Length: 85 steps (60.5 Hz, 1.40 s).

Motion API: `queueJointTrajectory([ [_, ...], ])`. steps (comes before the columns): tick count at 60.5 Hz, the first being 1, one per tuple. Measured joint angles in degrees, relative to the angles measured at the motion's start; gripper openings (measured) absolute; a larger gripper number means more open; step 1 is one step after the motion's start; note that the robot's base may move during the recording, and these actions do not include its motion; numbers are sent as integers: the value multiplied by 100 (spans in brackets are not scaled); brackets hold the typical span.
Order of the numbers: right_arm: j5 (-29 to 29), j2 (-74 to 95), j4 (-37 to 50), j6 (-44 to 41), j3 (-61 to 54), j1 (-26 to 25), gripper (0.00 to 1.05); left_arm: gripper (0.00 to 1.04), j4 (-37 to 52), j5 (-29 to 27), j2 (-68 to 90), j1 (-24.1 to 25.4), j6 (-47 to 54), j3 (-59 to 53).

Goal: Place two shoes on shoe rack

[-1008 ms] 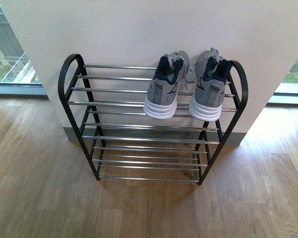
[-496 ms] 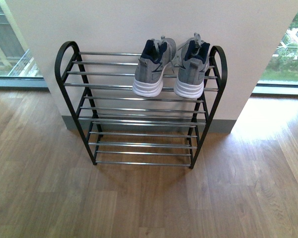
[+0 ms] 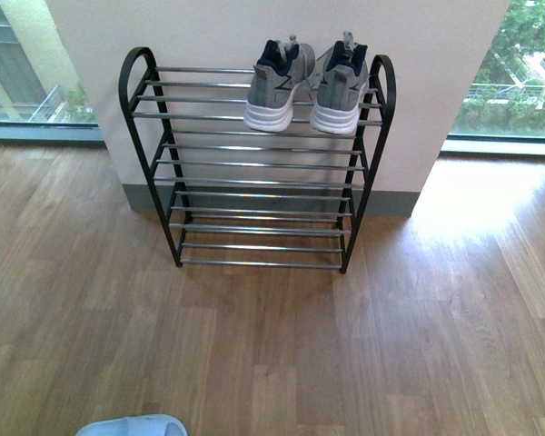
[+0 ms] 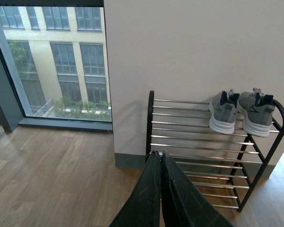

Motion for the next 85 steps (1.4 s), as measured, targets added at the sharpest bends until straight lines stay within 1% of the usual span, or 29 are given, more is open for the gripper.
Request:
queueJointTrajectory([
  [33, 0, -2, -2, 0, 2, 0, 95, 1, 0, -2, 0, 0, 0, 0],
  [35, 0, 0, -2, 0, 2, 0, 95, 4, 0, -2, 0, 0, 0, 0],
  [37, 0, -2, -2, 0, 0, 0, 95, 12, 0, -2, 0, 0, 0, 0],
  [44, 0, -2, -2, 0, 2, 0, 95, 31, 0, -2, 0, 0, 0, 0],
  [46, 0, -2, -2, 0, 0, 0, 95, 38, 0, -2, 0, 0, -2, 0],
  [47, 0, -2, -2, 0, 2, 0, 95, 40, 0, -2, 0, 0, 0, 0],
  [50, 0, -4, -2, 0, 2, 0, 95, 51, 0, -2, 0, 0, 0, 0],
  [53, 0, -2, -2, 0, 2, 0, 95, 58, 0, -2, 0, 0, -2, 0],
  [55, 7, 0, -2, 0, 2, 0, 95, 65, 0, 4, 0, 0, 0, 0],
  [62, 17, -4, -4, 0, 0, 0, 95, 85, 0, 4, 0, 0, 0, 0],
  [65, 15, -2, -4, 0, 0, 0, 95, 97, 0, 2, 0, 0, 4, 0],
  [69, 15, -4, -4, 0, 0, 0, 95, 95, 2, 0, 0, 0, 4, 0],
  [85, 4, -4, -9, 0, 2, 0, 95, 95, 2, -2, 0, 0, 4, 0],
])
